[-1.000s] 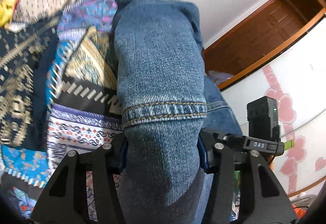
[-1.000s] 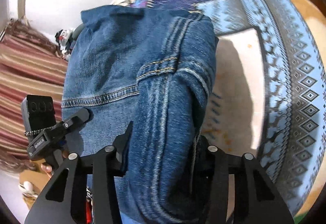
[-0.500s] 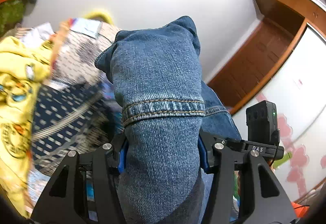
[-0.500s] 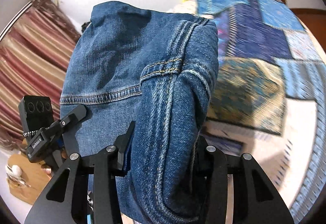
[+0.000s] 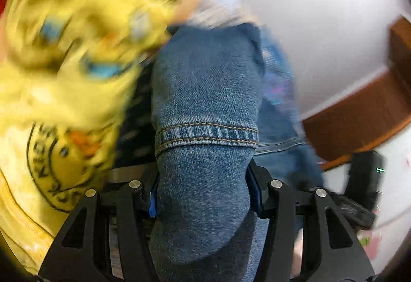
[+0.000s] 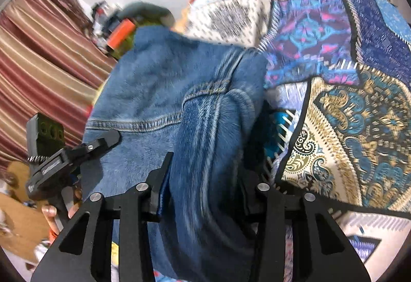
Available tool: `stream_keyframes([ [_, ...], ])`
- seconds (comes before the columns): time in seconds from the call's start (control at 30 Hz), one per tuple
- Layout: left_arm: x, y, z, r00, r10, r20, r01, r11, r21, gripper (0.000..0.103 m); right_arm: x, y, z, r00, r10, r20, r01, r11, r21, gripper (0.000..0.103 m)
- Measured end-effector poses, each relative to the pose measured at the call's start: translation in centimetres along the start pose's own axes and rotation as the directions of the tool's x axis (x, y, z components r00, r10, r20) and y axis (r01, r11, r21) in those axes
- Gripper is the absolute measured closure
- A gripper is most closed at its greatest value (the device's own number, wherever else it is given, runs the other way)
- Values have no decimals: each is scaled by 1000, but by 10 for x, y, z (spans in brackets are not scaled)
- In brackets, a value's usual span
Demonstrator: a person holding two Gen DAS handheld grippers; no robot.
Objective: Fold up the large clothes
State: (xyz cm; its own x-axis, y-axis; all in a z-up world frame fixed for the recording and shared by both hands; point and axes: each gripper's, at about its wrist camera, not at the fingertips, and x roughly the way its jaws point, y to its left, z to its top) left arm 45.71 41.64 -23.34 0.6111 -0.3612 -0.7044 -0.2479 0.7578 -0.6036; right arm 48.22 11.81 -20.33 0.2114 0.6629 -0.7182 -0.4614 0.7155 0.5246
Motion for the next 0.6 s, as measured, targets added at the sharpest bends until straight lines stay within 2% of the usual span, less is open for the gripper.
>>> stream_keyframes([
  [0.07, 10, 25, -8, 999, -48, -7, 47, 998, -43, 44, 6, -5, -4, 999, 36, -13, -36, 999, -23, 70],
  [0.1, 6, 31, -11, 996, -88, 10, 88, 995, -52, 44, 5, -3, -6, 1000, 28, -15, -28, 999, -34, 69],
  [0.13, 4, 31, -13, 996, -90, 16, 91, 995, -51, 42, 3, 0, -9, 1000, 2, -10, -3, 998, -66, 67],
  [0.2, -4, 23, -18, 999, -38, 29, 39, 999, -8, 41, -2, 12, -11, 999, -44, 5, 45, 993, -109, 59],
  [0.27, -17, 8, -26, 998, 42, 55, -45, 997, 63, 37, -11, 18, -19, 995, -93, 25, 95, 988, -124, 54],
  [0.37, -31, -6, -36, 987, 137, 83, -147, 980, 131, 26, -24, 11, -28, 993, -114, 31, 116, 989, -89, 43],
  [0.43, -41, -14, -48, 979, 189, 79, -200, 966, 167, 26, -26, 5, -30, 993, -111, 32, 113, 992, -54, 39],
  [0.5, -47, -17, -64, 969, 235, 72, -245, 948, 205, 25, -32, 0, -37, 993, -113, 14, 114, 993, -23, 34],
  [0.6, -60, -21, -84, 962, 261, 72, -271, 936, 224, 25, -45, -2, -50, 992, -128, -8, 127, 992, -25, 34],
])
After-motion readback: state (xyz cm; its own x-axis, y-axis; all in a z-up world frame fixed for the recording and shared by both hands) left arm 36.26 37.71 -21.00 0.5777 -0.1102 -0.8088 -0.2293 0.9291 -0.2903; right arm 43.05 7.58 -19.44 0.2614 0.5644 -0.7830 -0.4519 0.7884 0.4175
